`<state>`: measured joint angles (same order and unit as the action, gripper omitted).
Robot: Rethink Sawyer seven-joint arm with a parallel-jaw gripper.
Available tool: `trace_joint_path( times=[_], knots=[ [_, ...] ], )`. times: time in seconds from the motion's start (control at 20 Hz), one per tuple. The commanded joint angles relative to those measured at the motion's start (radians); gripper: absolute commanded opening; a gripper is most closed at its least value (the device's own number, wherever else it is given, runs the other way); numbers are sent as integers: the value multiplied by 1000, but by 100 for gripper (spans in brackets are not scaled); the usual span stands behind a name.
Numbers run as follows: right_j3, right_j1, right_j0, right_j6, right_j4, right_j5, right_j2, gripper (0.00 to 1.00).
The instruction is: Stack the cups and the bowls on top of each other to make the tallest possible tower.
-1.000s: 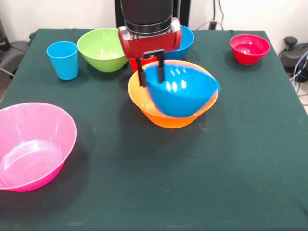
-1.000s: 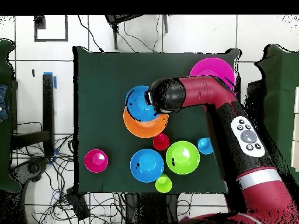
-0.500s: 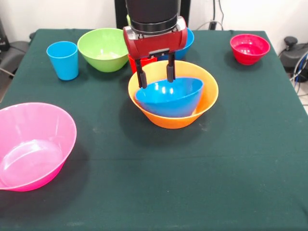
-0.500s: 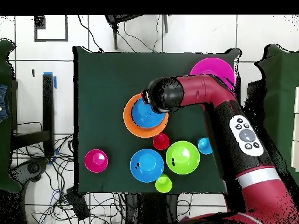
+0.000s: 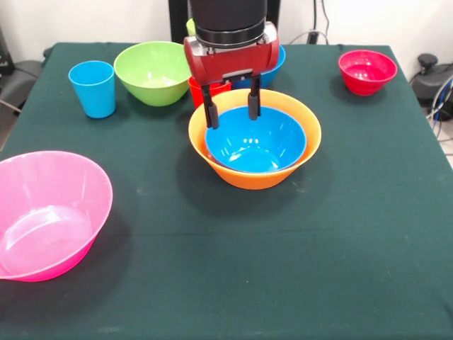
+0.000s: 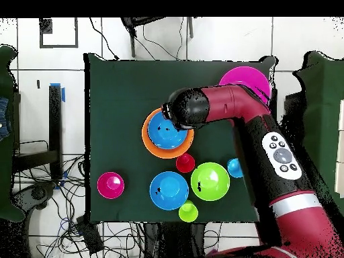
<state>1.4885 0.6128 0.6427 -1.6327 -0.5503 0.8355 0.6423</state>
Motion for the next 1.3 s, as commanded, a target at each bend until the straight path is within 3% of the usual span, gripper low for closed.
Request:
trace_joint_path(
  times=[0.05,0.65,0.8,1.0,1.3],
  knots=[
    [0,15,-60,176,-66,115,-13,100],
    [-97,23,-50,231,-13,229,17,100],
    [-141,2,-47,273,-27,239,33,100],
    [-168,-24,-61,254,-43,243,25,100],
    [-234,-83,-62,341,-88,185,57,100]
  ],
)
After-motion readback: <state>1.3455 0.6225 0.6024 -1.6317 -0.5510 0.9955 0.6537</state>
